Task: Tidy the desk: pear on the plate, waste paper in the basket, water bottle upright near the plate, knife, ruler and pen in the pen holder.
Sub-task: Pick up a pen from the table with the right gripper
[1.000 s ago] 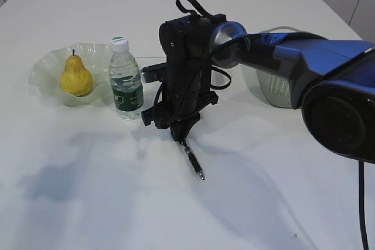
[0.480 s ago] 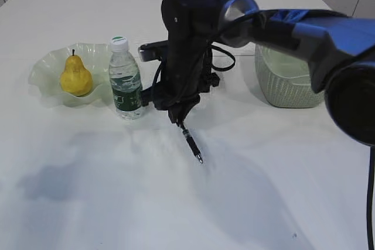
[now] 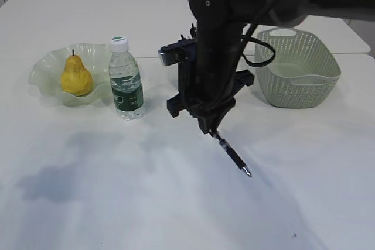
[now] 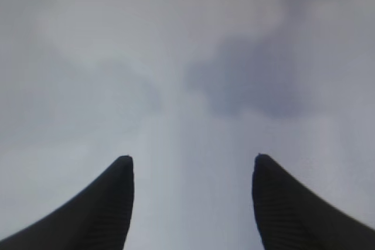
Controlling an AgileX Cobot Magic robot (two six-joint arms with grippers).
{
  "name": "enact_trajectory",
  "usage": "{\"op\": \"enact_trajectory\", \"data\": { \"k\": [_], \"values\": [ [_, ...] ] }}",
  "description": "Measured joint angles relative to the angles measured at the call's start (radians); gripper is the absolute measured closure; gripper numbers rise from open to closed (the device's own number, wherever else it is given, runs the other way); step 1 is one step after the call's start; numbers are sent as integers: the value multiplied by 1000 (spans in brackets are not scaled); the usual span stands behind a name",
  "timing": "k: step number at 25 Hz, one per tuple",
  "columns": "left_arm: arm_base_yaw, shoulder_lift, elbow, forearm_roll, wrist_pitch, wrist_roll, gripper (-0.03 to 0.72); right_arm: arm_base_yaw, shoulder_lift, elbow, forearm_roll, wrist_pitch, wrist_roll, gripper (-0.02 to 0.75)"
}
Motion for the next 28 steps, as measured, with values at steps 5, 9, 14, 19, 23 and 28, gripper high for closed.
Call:
{"op": "enact_trajectory", "data": {
  "k": [5, 9, 14, 19, 23, 28],
  "values": [
    [0, 0, 0, 0, 2, 0, 241, -16, -149, 219, -4, -32, -12, 647],
    [0, 0, 0, 0, 17, 0, 241, -48, -270, 383, -4, -166, -32, 647],
    [0, 0, 0, 0, 25, 0, 241, -119, -354, 457, -4, -342, -49, 647],
    [0, 0, 0, 0, 28, 0, 241, -158, -360, 457, -12, -567, -78, 647],
    [0, 0, 0, 0, 28, 0, 241, -158, -357, 457, -16, -799, -78, 647],
    [0, 0, 0, 0, 32, 0, 241, -158, -313, 457, -16, -1080, -83, 647]
  ]
}}
